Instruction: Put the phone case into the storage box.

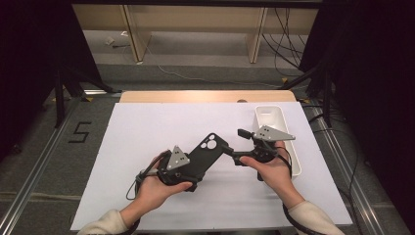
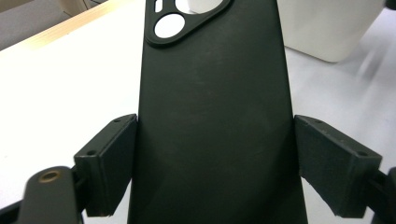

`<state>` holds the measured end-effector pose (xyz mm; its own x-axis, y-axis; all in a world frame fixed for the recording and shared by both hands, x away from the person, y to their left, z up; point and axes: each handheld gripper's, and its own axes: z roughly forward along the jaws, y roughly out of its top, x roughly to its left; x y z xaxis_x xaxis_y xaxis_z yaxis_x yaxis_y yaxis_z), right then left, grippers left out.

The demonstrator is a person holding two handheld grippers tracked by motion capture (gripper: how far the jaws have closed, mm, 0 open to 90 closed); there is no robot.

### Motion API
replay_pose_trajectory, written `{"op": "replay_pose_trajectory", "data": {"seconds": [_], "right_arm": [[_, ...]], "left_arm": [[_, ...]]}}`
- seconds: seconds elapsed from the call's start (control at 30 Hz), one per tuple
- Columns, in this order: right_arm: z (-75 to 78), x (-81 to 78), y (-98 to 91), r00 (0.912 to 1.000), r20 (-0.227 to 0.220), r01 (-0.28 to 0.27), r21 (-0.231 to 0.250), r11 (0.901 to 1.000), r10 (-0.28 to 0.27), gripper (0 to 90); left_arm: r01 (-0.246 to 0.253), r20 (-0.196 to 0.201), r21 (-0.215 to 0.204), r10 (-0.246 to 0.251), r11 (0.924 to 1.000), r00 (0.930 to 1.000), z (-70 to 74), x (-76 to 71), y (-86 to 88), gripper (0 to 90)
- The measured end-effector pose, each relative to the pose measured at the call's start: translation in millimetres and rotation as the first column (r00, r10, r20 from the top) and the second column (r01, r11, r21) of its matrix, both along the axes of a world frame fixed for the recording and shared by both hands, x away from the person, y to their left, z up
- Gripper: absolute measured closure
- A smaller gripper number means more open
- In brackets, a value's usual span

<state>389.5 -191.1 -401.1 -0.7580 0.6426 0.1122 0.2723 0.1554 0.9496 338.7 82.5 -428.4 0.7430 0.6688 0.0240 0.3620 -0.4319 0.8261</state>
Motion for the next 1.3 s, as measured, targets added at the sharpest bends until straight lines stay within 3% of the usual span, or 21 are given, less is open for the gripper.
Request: {"op": "replay_pose_trajectory", "data": {"seconds": [0.43, 0.47, 1.17, 1.3], "right_arm": [[-10.1, 19.1, 26.1, 0.9966, -0.077, -0.031, -0.006, 0.9995, 0.03, 22.9], [-11.1, 20.1, 27.2, 0.996, -0.082, -0.034, -0.005, 0.9994, 0.034, 23.5], [-21.2, 25.4, 33.1, 0.9803, -0.193, -0.039, 0.024, 0.9989, 0.043, 36.3], [-21.8, 25.4, 32.9, 0.9769, -0.208, -0.044, 0.031, 0.9985, 0.05, 42.6]], "left_arm": [[0.038, 0.012, 0.007, -0.038, 0.9993, 0.9992, -1.8, -4.6, -7.6, 16.9], [0.046, -0.002, -0.006, -0.046, 0.9989, 0.9989, -2.2, -5.4, -8.6, 16.8], [0.052, 0.032, 0.004, -0.052, 0.9987, 0.9982, -1.5, -6.9, -11.4, 16.8], [0.054, 0.031, 0.005, -0.054, 0.9985, 0.9981, -2.1, -6.7, -11.8, 16.7]]}}
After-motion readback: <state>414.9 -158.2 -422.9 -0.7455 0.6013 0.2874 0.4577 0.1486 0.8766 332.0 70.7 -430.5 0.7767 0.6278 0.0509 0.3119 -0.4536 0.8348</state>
